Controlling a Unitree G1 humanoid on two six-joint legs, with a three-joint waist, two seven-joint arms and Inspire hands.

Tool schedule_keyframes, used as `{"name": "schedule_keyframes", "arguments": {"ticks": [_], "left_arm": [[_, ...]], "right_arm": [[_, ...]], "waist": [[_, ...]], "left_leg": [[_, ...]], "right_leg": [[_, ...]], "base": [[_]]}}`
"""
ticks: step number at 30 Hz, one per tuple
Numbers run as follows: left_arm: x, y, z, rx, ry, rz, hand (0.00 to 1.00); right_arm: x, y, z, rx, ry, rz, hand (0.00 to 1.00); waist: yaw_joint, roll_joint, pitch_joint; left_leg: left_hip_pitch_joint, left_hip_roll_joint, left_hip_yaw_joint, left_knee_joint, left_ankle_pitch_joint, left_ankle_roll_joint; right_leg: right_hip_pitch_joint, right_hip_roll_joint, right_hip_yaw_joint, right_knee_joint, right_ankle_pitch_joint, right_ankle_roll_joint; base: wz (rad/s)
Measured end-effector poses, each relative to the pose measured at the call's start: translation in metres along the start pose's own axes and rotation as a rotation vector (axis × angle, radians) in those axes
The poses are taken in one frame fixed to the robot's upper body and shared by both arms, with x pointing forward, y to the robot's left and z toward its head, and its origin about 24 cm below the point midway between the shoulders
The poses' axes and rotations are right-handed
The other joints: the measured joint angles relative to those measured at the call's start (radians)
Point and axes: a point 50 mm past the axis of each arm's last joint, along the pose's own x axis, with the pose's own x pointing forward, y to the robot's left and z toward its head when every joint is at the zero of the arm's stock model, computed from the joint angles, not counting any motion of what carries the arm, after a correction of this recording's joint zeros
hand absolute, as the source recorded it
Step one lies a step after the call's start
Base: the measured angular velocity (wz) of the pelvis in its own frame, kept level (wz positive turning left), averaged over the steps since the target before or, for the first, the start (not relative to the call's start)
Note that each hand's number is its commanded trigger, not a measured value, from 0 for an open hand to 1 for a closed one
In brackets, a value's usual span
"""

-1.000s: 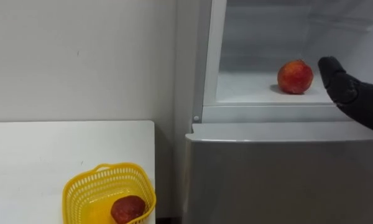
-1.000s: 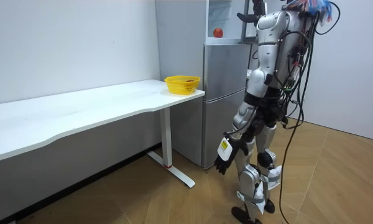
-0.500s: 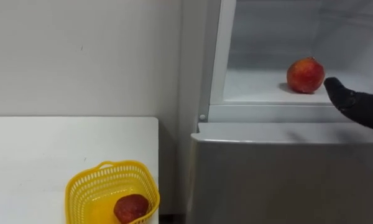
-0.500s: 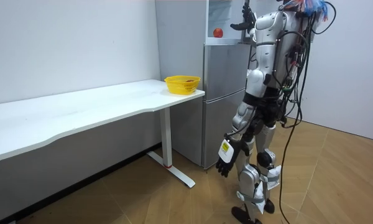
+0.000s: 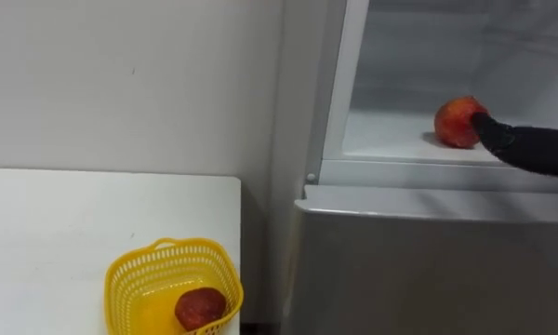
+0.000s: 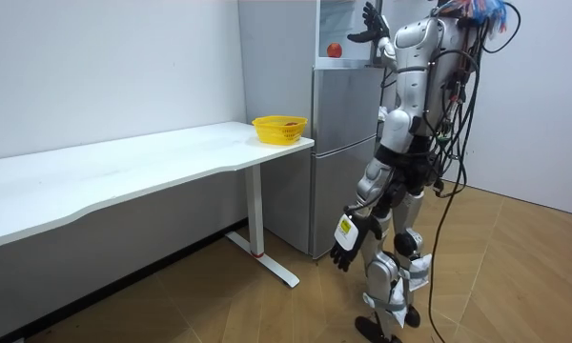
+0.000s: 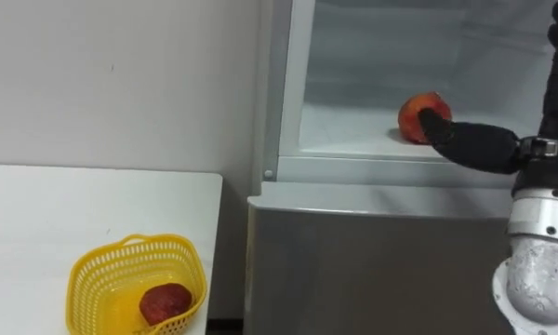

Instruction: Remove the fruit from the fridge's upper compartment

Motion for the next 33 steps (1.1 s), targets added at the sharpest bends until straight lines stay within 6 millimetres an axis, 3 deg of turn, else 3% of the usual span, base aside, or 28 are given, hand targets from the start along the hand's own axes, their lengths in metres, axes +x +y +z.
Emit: {"name": "schedule_keyframes", "arguments": {"ticks": [6, 14, 20, 27, 33], "left_arm": [[-0.001, 0.004, 0.000, -0.037, -0.007, 0.007, 0.00], [-0.002, 0.006, 0.001, -0.045, -0.022, 0.010, 0.00], [-0.002, 0.010, 0.005, -0.052, -0.041, 0.022, 0.00], [-0.003, 0.012, 0.001, -0.049, -0.032, 0.026, 0.00], [-0.003, 0.014, 0.003, -0.037, -0.035, 0.032, 0.00]], "right_arm": [[0.018, -0.005, -0.006, -0.015, 0.029, -0.020, 0.00], [0.019, -0.008, -0.017, -0.067, 0.077, 0.011, 0.00], [0.022, -0.015, -0.028, -0.129, 0.114, 0.048, 0.00], [0.033, -0.008, -0.026, -0.151, 0.116, 0.106, 0.00], [0.032, -0.002, -0.037, -0.131, 0.179, 0.156, 0.00]], "waist": [[-0.001, 0.001, 0.0010], [0.018, -0.001, 0.0013], [0.028, -0.014, 0.0051], [0.024, -0.019, 0.0060], [0.024, -0.031, 0.0082]], "left_leg": [[-0.003, 0.000, -0.004, 0.000, 0.000, 0.000], [-0.016, -0.001, -0.007, 0.005, 0.000, 0.000], [-0.034, -0.002, -0.015, 0.014, 0.000, 0.000], [-0.035, -0.001, -0.019, 0.015, 0.000, 0.000], [-0.034, -0.002, -0.021, 0.017, 0.000, 0.000]], "right_leg": [[-0.002, 0.001, 0.002, 0.000, 0.000, 0.000], [-0.016, 0.003, 0.002, 0.000, 0.000, 0.000], [-0.027, 0.002, 0.000, 0.001, 0.000, 0.000], [-0.025, 0.002, -0.001, 0.001, 0.000, 0.000], [-0.022, 0.000, 0.001, 0.001, 0.000, 0.000]], "base": [[0.00], [0.00], [0.03], [0.00], [0.01]]}}
